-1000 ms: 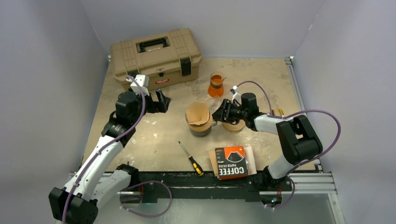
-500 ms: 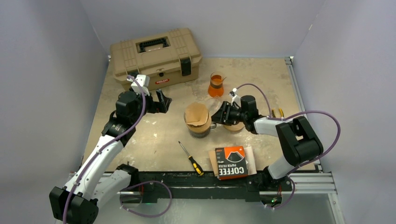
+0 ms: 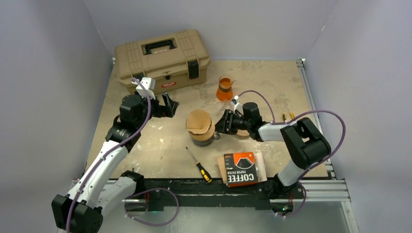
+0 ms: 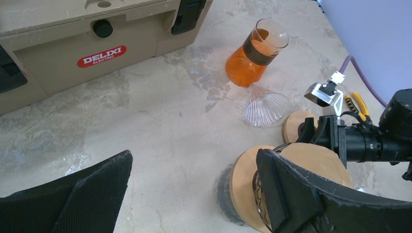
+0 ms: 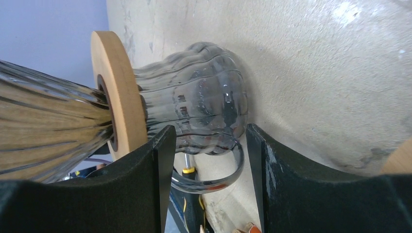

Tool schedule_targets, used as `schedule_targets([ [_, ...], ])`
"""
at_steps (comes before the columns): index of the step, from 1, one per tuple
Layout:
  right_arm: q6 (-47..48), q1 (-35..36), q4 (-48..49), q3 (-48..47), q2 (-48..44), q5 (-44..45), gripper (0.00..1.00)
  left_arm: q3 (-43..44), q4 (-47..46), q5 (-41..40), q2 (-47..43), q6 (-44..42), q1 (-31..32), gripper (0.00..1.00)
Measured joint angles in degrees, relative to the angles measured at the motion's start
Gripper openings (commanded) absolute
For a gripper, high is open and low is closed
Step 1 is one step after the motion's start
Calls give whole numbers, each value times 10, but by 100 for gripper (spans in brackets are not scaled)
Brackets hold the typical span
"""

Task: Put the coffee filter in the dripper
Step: Move the coffee server to the center of the board.

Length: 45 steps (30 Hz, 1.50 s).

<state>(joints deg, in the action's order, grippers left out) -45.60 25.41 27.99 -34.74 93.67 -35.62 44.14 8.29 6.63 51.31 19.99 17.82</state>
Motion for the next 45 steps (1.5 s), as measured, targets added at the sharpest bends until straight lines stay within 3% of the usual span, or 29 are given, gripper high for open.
schedule_targets([
  [13, -39, 56, 44, -13, 73, 2, 58, 0, -1, 8, -4, 4, -4, 99],
  [33, -63, 125, 76, -139, 187, 1, 55, 0, -1, 10, -13, 4, -12, 99],
  [45, 44, 127, -112, -200, 141, 72, 62, -2, -3, 17, -20, 4, -14, 99],
])
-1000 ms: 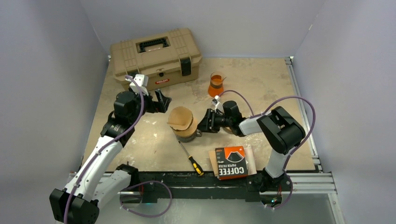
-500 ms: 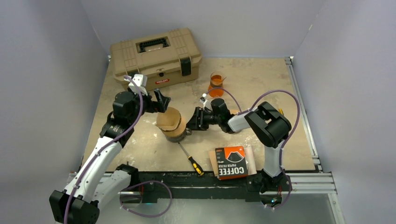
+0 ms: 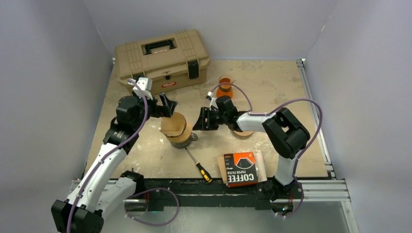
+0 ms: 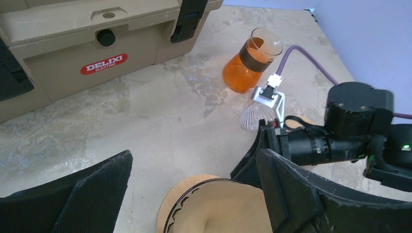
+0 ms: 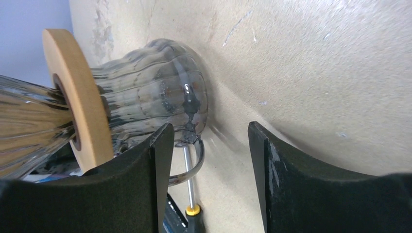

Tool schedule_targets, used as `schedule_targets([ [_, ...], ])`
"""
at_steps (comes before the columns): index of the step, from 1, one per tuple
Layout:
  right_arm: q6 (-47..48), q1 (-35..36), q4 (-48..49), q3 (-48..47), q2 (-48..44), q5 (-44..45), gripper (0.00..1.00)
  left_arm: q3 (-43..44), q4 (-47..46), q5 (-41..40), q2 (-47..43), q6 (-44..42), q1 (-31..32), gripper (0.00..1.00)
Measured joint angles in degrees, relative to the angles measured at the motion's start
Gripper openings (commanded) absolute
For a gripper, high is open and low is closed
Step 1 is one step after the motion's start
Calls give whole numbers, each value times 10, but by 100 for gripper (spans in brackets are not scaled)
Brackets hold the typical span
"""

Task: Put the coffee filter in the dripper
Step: Move the coffee server to the center of the board, then pick up the coffee server from the center of the board.

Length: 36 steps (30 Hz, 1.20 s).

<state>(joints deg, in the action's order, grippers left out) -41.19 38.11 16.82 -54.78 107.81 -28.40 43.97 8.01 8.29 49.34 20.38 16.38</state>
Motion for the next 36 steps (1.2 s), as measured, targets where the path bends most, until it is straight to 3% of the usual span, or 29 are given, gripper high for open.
schedule_targets([
  [14, 106, -43, -186, -48, -120, 136, 72, -7, -2, 3, -5, 0, -6, 99],
  [23, 137, -158, -217, -48, -206, 133, 77, -7, -3, 12, -5, 1, -12, 99],
  [30, 146, -225, -225, -66, -186, 103, 77, -8, -6, 18, -5, 2, -14, 99],
  [36, 148, -251, -231, -154, -114, 84, 77, -8, -10, 20, -5, 2, -16, 99],
])
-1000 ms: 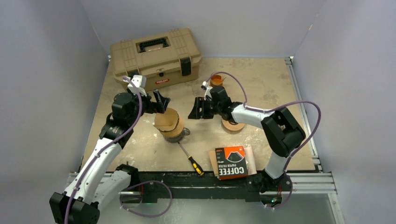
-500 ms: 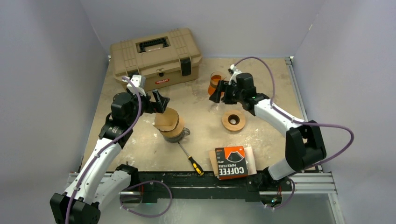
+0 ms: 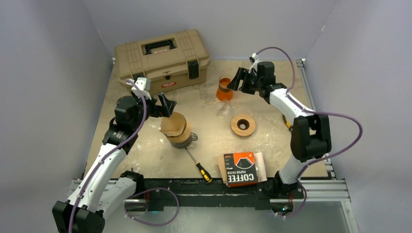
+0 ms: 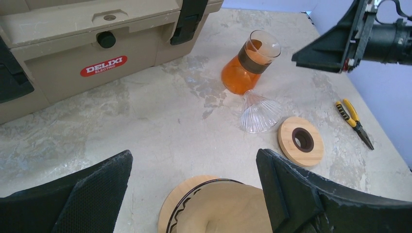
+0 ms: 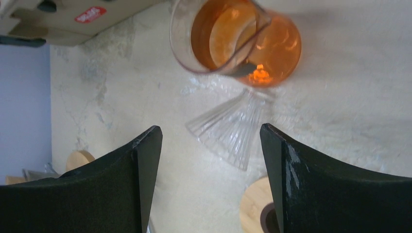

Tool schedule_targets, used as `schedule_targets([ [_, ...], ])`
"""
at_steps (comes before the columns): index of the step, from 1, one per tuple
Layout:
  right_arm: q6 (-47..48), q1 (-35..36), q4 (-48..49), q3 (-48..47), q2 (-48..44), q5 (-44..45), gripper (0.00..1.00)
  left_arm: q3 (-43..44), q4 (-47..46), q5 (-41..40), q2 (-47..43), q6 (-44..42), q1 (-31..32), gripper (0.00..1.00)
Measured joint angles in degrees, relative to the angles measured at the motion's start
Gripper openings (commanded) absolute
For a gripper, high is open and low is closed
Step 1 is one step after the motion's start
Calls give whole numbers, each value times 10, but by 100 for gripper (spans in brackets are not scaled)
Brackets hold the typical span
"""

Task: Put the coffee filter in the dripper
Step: Pick up the coffee server from the center of the board.

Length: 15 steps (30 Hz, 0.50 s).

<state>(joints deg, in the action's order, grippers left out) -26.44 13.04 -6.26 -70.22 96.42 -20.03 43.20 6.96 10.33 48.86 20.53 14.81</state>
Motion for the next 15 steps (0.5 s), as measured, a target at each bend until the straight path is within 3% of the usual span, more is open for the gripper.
schedule_targets([
  [8, 14, -3, -32, -139, 96, 29, 72, 0, 0, 0, 0, 0, -2, 99],
  [15, 29, -3, -68, -203, 165, 50, 48, 0, 0, 0, 1, 0, -3, 99],
])
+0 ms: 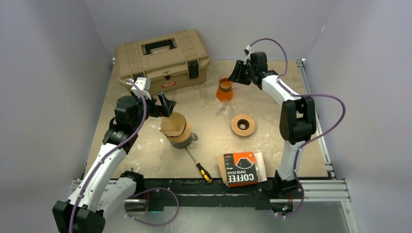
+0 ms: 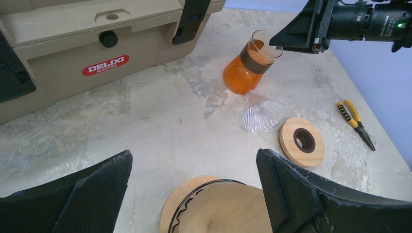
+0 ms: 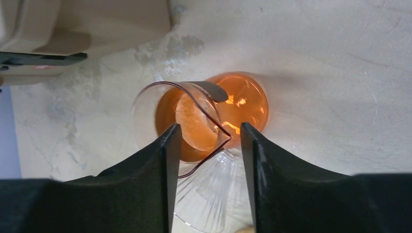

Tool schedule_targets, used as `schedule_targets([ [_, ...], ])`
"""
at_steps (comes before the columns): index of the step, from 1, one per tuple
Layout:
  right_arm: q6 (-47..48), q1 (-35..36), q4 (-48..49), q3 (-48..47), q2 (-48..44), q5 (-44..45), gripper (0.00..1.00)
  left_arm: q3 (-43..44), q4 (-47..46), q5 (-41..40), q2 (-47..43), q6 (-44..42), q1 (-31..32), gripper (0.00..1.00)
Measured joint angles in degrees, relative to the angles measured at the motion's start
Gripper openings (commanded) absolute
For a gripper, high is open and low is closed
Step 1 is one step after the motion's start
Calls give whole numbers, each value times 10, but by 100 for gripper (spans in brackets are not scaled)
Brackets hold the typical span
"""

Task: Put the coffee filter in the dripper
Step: Pick up the coffee server from the center of the board.

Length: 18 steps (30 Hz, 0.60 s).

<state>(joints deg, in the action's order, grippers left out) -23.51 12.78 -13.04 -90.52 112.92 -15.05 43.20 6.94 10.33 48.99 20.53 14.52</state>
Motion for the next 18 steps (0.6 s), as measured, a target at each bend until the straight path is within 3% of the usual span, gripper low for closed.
schedule_targets([
  [11, 4, 0, -27, -36, 35, 7, 32, 0, 0, 2, 3, 0, -8, 98],
  [18, 7, 0, -31, -41, 37, 11, 6, 0, -1, 7, 3, 1, -14, 98],
])
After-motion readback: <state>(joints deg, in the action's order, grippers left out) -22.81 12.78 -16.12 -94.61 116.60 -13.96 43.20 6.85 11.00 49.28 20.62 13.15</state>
